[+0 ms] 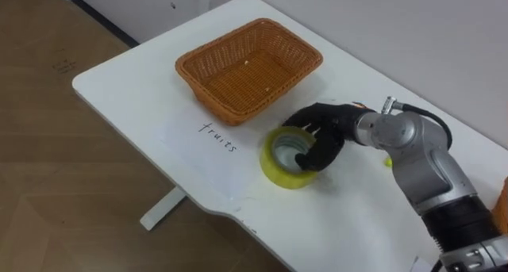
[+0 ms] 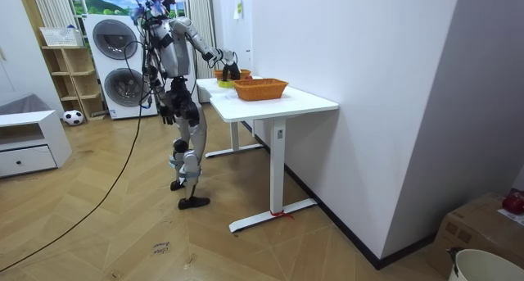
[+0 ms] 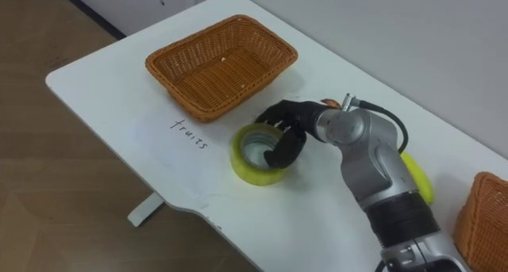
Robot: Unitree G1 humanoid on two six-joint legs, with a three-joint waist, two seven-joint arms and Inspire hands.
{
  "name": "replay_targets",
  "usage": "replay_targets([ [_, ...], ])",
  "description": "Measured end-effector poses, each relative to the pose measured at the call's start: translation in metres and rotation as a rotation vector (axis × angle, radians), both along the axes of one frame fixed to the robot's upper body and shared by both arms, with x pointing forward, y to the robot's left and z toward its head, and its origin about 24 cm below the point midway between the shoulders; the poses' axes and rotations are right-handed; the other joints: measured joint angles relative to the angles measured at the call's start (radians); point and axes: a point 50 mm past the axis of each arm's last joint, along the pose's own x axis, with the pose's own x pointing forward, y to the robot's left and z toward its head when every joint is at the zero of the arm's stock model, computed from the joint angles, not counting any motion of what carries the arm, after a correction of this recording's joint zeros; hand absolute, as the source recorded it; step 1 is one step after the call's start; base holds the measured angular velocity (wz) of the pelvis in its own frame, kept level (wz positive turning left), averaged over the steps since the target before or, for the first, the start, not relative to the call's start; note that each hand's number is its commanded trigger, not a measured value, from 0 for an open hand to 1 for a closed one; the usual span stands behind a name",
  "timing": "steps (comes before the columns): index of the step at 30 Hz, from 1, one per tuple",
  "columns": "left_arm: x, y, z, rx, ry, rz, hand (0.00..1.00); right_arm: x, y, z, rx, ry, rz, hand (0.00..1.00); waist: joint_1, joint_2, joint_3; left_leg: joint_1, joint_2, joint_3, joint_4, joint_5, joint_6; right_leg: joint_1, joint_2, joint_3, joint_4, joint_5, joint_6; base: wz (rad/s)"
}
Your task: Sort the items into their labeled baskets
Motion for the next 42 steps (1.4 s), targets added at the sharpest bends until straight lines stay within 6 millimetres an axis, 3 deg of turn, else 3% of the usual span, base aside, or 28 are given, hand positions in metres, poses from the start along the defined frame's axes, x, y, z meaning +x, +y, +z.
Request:
replay_targets([
  [18, 0.005, 0.001, -0.002, 0.004, 0.007, 0.001, 0.00, -0.003, -0.001, -0.006, -0.055, 0.073, 0.010, 1.00, 0.009, -0.008, 0.0016, 0.000, 0.002, 0.011, 0.000, 0.000, 0.000, -0.010, 0.000, 0.004, 0.001, 0.000, 0.000, -0.01],
  [28, 0.005, 0.005, -0.003, 0.009, 0.031, 0.004, 0.00, -0.004, -0.001, -0.008, -0.059, 0.082, 0.012, 1.00, 0.017, -0.019, 0.0067, 0.010, 0.003, 0.014, -0.004, 0.000, 0.000, -0.004, 0.001, 0.005, 0.000, 0.000, 0.000, 0.00],
  [42, 0.019, 0.006, 0.003, 0.038, -0.049, -0.017, 0.00, -0.006, 0.009, 0.001, -0.047, -0.022, 0.046, 1.00, 0.012, -0.005, 0.0124, 0.001, 0.016, 0.047, -0.009, -0.001, -0.004, -0.025, 0.015, 0.057, 0.001, 0.005, -0.009, -0.07],
])
